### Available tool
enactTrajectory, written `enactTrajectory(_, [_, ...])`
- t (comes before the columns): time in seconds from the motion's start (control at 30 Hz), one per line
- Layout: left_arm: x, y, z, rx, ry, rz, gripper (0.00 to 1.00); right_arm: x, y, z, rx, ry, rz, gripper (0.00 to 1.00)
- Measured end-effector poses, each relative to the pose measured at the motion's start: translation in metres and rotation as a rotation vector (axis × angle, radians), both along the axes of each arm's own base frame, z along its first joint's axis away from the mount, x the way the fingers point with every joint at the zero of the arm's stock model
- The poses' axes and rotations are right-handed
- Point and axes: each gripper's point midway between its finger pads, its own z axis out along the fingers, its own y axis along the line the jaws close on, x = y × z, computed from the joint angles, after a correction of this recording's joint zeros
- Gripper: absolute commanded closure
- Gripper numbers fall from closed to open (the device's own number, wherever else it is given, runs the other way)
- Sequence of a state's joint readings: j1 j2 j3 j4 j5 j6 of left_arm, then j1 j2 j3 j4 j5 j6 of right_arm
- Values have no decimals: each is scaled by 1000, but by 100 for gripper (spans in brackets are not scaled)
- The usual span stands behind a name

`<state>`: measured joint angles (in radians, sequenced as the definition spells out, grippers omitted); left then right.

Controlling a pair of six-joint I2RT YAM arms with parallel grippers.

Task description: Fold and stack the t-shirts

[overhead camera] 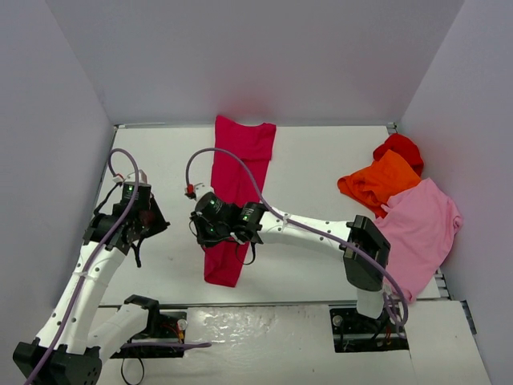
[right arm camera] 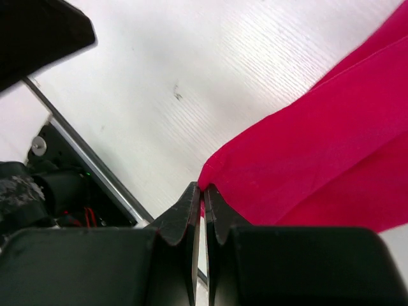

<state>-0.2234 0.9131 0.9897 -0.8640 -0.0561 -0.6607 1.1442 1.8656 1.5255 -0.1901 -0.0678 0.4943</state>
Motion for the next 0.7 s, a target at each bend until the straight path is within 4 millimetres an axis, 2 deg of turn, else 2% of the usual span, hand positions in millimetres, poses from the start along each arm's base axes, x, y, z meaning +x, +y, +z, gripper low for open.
enactTrajectory(0.1, [0,0,1,0,-4,0,100,6,17,5,24,-8,12,100])
enactTrajectory(0.37, [-1,1,1,3,-4,2,100,23,52,-10,21,-6,31,100])
enactTrajectory(0.53, [-2,3,0,13,-2,7,100,37,77,-5,61,-17,34,100])
enactTrajectory(0.7, [-5,6,1,24,-5,13,100,53,82,5,91,-28,17,100])
